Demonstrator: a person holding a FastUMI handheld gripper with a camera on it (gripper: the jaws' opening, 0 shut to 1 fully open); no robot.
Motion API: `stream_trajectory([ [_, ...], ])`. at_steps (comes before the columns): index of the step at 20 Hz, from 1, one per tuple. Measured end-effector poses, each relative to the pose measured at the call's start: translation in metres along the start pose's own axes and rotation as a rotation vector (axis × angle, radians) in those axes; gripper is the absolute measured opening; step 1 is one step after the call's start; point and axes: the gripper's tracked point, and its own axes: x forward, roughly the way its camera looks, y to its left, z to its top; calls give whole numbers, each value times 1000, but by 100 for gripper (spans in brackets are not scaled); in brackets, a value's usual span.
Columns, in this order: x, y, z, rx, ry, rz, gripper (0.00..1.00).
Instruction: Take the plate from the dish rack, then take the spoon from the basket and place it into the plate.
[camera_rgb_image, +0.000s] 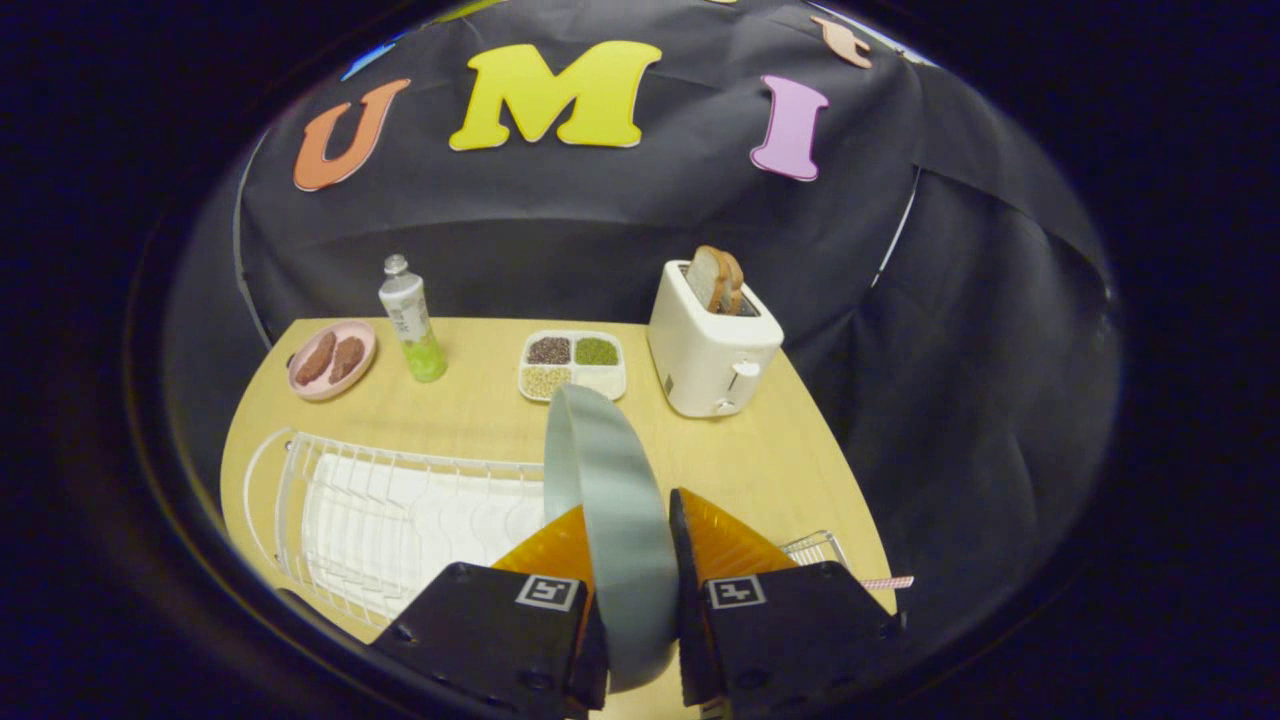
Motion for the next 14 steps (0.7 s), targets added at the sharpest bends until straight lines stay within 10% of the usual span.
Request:
stream_trajectory([
  [14,-84,36,-205,103,54,469,33],
])
